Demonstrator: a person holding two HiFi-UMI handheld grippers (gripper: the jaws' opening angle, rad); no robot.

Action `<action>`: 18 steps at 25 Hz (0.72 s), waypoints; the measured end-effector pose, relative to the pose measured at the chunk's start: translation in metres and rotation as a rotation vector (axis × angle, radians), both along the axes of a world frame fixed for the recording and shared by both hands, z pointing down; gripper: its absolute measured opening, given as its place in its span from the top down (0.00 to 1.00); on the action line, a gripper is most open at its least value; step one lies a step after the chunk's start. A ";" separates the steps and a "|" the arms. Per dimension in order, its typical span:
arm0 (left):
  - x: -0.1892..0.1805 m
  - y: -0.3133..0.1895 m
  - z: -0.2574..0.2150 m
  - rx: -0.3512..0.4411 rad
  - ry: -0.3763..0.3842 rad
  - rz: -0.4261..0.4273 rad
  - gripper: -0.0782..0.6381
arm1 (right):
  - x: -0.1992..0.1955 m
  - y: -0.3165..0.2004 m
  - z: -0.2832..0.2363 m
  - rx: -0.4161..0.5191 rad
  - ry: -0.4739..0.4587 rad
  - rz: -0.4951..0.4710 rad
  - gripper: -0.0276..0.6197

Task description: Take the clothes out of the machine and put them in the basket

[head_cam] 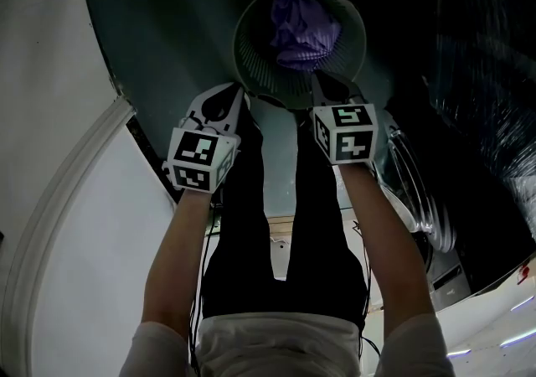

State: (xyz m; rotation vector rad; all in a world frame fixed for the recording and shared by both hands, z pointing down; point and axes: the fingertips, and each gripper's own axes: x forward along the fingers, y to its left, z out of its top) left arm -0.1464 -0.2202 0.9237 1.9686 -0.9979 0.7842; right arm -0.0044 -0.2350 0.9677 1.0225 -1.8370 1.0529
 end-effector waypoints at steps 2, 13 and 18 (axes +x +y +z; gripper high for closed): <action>0.001 -0.001 0.000 0.003 0.000 0.000 0.86 | -0.003 0.004 0.000 -0.010 -0.010 -0.013 0.94; -0.005 0.000 -0.003 0.012 -0.023 0.009 0.86 | -0.003 0.012 -0.007 -0.010 0.004 -0.014 0.95; -0.008 -0.003 -0.011 0.027 -0.026 -0.009 0.86 | -0.001 0.013 -0.018 0.003 0.008 -0.014 0.95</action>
